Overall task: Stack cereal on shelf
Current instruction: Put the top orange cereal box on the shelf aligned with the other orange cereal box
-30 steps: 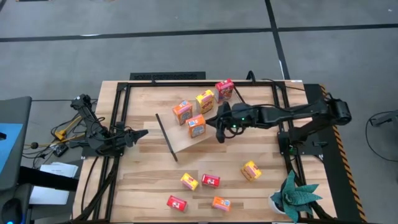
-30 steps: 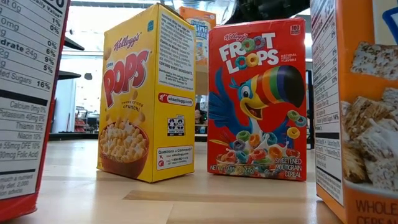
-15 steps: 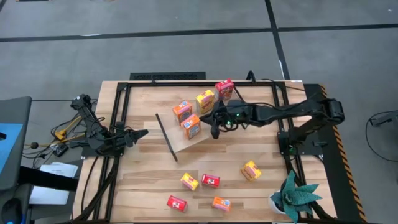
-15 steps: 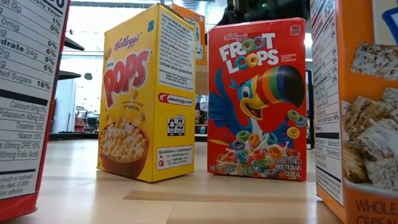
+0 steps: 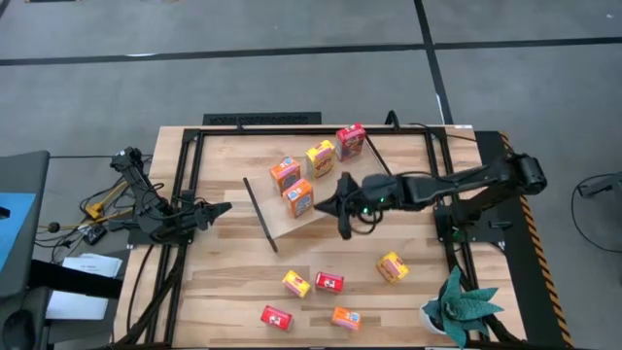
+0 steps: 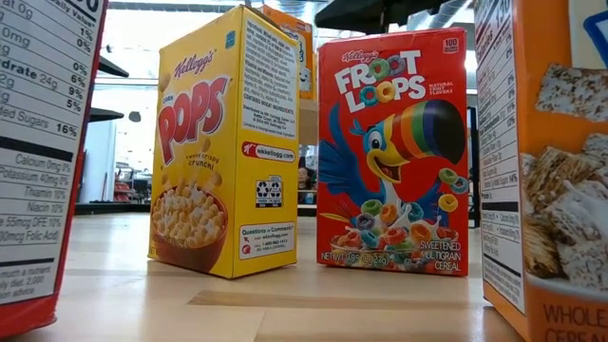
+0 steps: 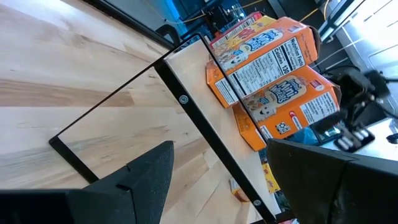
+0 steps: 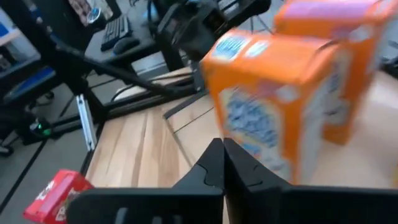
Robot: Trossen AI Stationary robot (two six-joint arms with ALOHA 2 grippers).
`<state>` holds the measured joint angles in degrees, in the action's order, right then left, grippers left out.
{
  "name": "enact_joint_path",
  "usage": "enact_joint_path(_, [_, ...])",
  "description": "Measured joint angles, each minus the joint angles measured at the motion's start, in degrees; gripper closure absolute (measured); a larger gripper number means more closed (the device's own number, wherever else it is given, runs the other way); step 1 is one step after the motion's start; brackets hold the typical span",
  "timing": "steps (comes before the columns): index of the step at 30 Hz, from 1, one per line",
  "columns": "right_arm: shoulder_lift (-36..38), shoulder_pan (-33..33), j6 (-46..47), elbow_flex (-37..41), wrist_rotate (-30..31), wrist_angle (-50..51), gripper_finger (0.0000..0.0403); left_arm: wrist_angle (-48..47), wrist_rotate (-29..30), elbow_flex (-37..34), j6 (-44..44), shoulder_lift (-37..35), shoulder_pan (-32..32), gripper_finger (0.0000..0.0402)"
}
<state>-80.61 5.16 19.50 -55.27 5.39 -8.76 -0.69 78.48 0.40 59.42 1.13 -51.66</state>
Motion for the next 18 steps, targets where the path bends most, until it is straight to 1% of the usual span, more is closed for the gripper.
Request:
enact_joint_path(5, [-5.02,0.89,1.47,0.00,0.08,-4.81,0.0382,-0.02,0.26,0.01,0.07,-0.01,0.02,0.0152])
enact_joint_path(8, [-7.82,0.55,2.20,-0.07,-1.84,-8.61,0.0375,-0.02,0.26,0.02,0.53,-0.02,0.02,0.0152])
enact_joint_path(15, [-11.40,-0.80,0.24,-3.61,-2.59,-8.42,0.0389,-0.02,0.24,0.01,0.96,-0.02,0.02,0.0152])
enact_joint_path(18, [-12.66,-1.83,0.14,-4.78,-3.48,-8.24,0.0388,-0.02,0.24,0.00,1.12,0.00,0.02,0.0152])
